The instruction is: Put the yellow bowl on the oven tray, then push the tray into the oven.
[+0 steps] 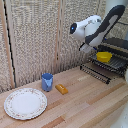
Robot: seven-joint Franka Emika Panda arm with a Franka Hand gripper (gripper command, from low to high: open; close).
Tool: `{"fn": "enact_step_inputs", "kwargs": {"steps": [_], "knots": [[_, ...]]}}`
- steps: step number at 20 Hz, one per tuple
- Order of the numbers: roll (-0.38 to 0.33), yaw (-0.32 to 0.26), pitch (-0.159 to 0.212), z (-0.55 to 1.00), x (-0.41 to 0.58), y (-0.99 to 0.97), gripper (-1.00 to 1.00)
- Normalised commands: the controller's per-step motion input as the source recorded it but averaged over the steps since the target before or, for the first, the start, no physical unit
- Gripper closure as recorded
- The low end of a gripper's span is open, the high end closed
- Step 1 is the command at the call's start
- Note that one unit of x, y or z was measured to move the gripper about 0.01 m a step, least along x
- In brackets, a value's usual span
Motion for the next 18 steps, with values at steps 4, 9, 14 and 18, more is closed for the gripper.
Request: {"fn": "enact_step_inputs", "kwargs": {"steps": [4, 9, 14, 18], "knots": [[-0.303, 0.176, 0.152, -0.35, 0.016, 0.14, -1.0], [-0.266, 0.184, 0.19, -0.34, 0.0, 0.16, -1.0], [-0.211, 0.248, 0.177, -0.5, 0.0, 0.06, -1.0], [-0.14, 0.23, 0.134, -0.51, 0.0, 0.02, -1.0]]}}
